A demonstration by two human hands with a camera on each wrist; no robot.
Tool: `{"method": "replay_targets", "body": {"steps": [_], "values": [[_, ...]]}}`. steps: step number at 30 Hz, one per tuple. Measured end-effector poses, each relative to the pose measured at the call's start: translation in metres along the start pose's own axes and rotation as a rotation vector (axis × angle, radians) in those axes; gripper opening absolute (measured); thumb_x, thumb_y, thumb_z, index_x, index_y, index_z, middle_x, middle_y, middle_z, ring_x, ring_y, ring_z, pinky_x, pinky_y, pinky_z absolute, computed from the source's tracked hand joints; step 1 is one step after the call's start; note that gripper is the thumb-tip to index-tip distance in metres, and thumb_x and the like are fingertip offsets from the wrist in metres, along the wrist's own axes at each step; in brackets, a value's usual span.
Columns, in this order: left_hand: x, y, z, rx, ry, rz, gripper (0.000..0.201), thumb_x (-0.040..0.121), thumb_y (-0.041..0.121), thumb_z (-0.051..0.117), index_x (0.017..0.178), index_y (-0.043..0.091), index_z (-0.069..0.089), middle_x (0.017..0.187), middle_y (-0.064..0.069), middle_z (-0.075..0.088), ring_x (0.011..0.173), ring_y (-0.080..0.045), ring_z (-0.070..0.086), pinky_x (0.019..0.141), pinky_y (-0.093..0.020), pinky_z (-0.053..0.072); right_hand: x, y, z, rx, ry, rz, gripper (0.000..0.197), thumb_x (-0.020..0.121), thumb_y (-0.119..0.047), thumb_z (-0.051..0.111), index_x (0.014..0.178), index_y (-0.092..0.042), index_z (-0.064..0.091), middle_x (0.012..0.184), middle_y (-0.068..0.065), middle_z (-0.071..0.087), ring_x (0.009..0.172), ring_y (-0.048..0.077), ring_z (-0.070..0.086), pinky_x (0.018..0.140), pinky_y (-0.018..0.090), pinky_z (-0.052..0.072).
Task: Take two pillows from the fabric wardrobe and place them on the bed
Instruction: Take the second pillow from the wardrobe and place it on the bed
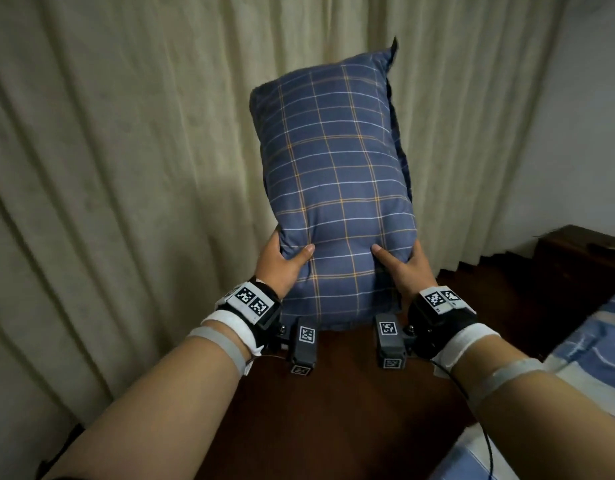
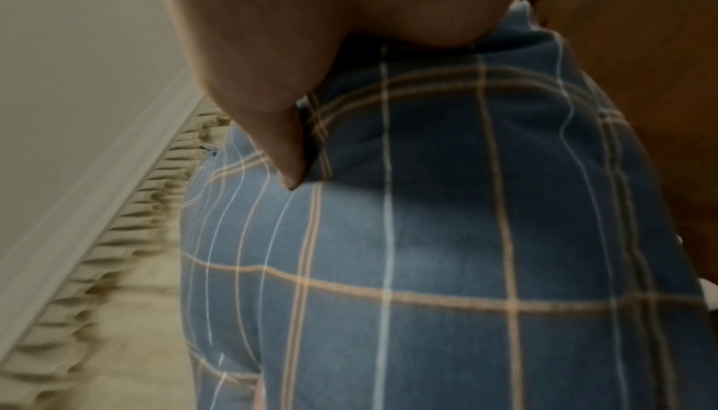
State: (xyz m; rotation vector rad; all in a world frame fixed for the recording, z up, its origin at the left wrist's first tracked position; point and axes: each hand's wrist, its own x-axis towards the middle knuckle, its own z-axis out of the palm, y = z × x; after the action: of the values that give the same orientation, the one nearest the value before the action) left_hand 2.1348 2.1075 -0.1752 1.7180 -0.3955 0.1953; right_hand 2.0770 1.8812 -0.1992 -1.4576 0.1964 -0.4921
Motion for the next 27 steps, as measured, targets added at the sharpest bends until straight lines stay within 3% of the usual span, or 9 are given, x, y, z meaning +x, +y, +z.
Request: {"method": "replay_targets", "body": {"steps": [3, 6, 11, 14, 17, 20, 22, 24, 27], "values": [[0.074, -0.027, 0.012, -0.021, -0.083, -0.007, 0.053, 0.082, 0.030, 0.078, 0.129, 0.022, 0.056, 0.129, 0.001, 0.066, 0.123, -0.021, 0.062, 0.110, -0.049, 0.047, 0.047, 0.008, 0.010, -0.032, 0.099, 0.029, 0.074, 0.069, -0.044, 0.086, 0.133, -0.041, 0.049, 0.134, 0.003, 0.067, 0.118, 0.031, 0.066, 0.102, 0.062, 0.051], [0.134, -0.042, 0.043, -0.052, -0.215, -0.002, 0.052, 0.085, 0.021, 0.077, 0.132, 0.014, 0.057, 0.130, -0.005, 0.067, 0.121, -0.023, 0.063, 0.109, -0.048, 0.048, 0.085, 0.011, -0.001, -0.071, 0.241, 0.022, 0.081, 0.062, -0.051, 0.087, 0.135, -0.041, 0.052, 0.129, 0.000, 0.070, 0.114, 0.028, 0.069, 0.099, 0.059, 0.054], [0.216, -0.064, 0.117, -0.122, -0.404, 0.011, 0.052, 0.085, 0.019, 0.077, 0.132, 0.013, 0.056, 0.130, -0.007, 0.067, 0.120, -0.023, 0.063, 0.109, -0.048, 0.047, 0.145, 0.026, -0.036, -0.112, 0.453, -0.010, 0.078, 0.062, -0.052, 0.087, 0.133, -0.045, 0.053, 0.131, -0.001, 0.069, 0.116, 0.027, 0.068, 0.100, 0.058, 0.053], [0.263, -0.077, 0.169, -0.145, -0.488, 0.042, 0.058, 0.083, 0.020, 0.079, 0.135, 0.012, 0.054, 0.131, -0.007, 0.066, 0.122, -0.023, 0.062, 0.110, -0.045, 0.047, 0.186, 0.042, -0.061, -0.107, 0.556, -0.037, 0.070, 0.068, -0.046, 0.084, 0.130, -0.042, 0.054, 0.130, 0.002, 0.069, 0.116, 0.028, 0.068, 0.101, 0.058, 0.053], [0.317, -0.090, 0.224, -0.155, -0.558, 0.018, 0.078, 0.077, 0.025, 0.084, 0.142, 0.014, 0.042, 0.140, -0.005, 0.058, 0.127, -0.021, 0.056, 0.111, -0.040, 0.045, 0.242, 0.061, -0.092, -0.090, 0.631, -0.065, 0.062, 0.080, -0.032, 0.080, 0.136, -0.036, 0.053, 0.130, 0.004, 0.069, 0.117, 0.029, 0.066, 0.104, 0.057, 0.051], [0.378, -0.097, 0.280, -0.149, -0.606, -0.046, 0.102, 0.060, 0.038, 0.091, 0.143, 0.018, 0.035, 0.140, -0.005, 0.056, 0.125, -0.023, 0.057, 0.110, -0.043, 0.047, 0.311, 0.073, -0.123, -0.035, 0.684, -0.052, 0.062, 0.072, -0.041, 0.081, 0.128, -0.048, 0.057, 0.129, 0.001, 0.070, 0.116, 0.030, 0.068, 0.102, 0.059, 0.051], [0.420, -0.095, 0.318, -0.126, -0.637, -0.063, 0.102, 0.061, 0.037, 0.092, 0.142, 0.018, 0.034, 0.136, -0.003, 0.056, 0.122, -0.022, 0.058, 0.109, -0.041, 0.047, 0.359, 0.079, -0.149, 0.001, 0.710, -0.040, 0.059, 0.066, -0.045, 0.081, 0.119, -0.056, 0.059, 0.128, 0.000, 0.071, 0.115, 0.030, 0.068, 0.101, 0.060, 0.052], [0.457, -0.095, 0.357, -0.131, -0.655, -0.078, 0.101, 0.065, 0.033, 0.092, 0.145, 0.018, 0.031, 0.135, -0.003, 0.054, 0.120, -0.021, 0.056, 0.109, -0.039, 0.046, 0.398, 0.074, -0.171, 0.017, 0.742, -0.045, 0.062, 0.067, -0.043, 0.080, 0.126, -0.050, 0.059, 0.127, 0.002, 0.072, 0.115, 0.031, 0.069, 0.102, 0.060, 0.051], [0.498, -0.099, 0.421, -0.182, -0.686, -0.135, 0.111, 0.056, 0.041, 0.092, 0.145, 0.021, 0.029, 0.137, -0.004, 0.054, 0.125, -0.024, 0.055, 0.111, -0.046, 0.045, 0.446, 0.067, -0.208, 0.018, 0.782, -0.093, 0.055, 0.086, -0.021, 0.075, 0.136, -0.031, 0.056, 0.127, 0.006, 0.070, 0.116, 0.033, 0.067, 0.104, 0.058, 0.051]]}}
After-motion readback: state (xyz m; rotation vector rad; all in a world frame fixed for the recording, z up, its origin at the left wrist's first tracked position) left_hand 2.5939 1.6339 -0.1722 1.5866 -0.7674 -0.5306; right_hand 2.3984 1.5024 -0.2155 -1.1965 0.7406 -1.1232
